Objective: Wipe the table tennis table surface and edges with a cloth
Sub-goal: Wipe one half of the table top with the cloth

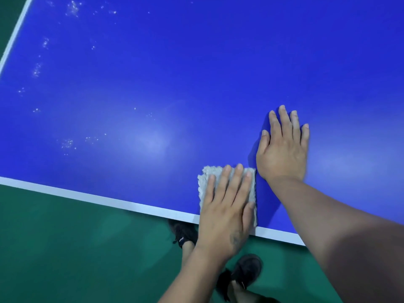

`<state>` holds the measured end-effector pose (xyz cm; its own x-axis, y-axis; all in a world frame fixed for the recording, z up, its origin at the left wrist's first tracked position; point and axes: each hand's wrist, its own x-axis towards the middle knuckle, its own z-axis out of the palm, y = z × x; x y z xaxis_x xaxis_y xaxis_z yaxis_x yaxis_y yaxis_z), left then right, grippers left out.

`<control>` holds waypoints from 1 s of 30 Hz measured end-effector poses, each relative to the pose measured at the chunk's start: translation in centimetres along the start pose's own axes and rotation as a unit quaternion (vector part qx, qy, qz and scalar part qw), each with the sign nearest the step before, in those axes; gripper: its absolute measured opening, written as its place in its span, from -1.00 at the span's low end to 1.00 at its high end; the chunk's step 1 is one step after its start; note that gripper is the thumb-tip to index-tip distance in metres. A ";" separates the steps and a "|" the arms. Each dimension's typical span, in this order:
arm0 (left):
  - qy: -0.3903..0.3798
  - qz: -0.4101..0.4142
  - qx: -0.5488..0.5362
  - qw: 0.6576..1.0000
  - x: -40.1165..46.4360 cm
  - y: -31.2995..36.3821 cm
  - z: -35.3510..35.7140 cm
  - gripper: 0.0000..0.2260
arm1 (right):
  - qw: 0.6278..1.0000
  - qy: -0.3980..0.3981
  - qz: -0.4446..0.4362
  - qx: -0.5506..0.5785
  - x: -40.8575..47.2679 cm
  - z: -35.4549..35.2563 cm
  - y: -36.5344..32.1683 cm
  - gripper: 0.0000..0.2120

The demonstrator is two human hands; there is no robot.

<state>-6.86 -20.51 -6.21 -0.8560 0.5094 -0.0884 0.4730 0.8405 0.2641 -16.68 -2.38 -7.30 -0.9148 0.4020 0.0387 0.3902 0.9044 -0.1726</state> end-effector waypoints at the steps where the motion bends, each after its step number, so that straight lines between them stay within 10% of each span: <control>1: -0.008 0.018 0.002 1.000 -1.0 -0.8 -0.2 -0.44 | 1.000 0.003 0.000 0.001 -0.1 0.1 0.0 -0.46; 10: -0.007 0.057 0.061 0.997 -1.8 -13.4 -3.1 -0.46 | 0.999 0.025 -0.006 0.020 -0.5 0.1 0.0 -0.47; 18: 0.073 -0.149 -0.005 0.986 6.6 -11.3 -1.9 -0.44 | 0.999 0.022 -0.003 0.031 -0.4 -0.1 -0.4 -0.50; 30: -0.016 0.103 0.015 0.994 -2.5 -16.3 -3.7 -0.43 | 0.996 0.019 0.037 0.073 0.8 2.4 -13.3 -0.50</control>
<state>-13.18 -36.13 -6.77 -0.7335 0.6765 -0.0655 0.6438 0.7225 0.2520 -22.83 -14.40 -7.31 -0.8788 0.4739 0.0566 0.4342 0.8431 -0.3174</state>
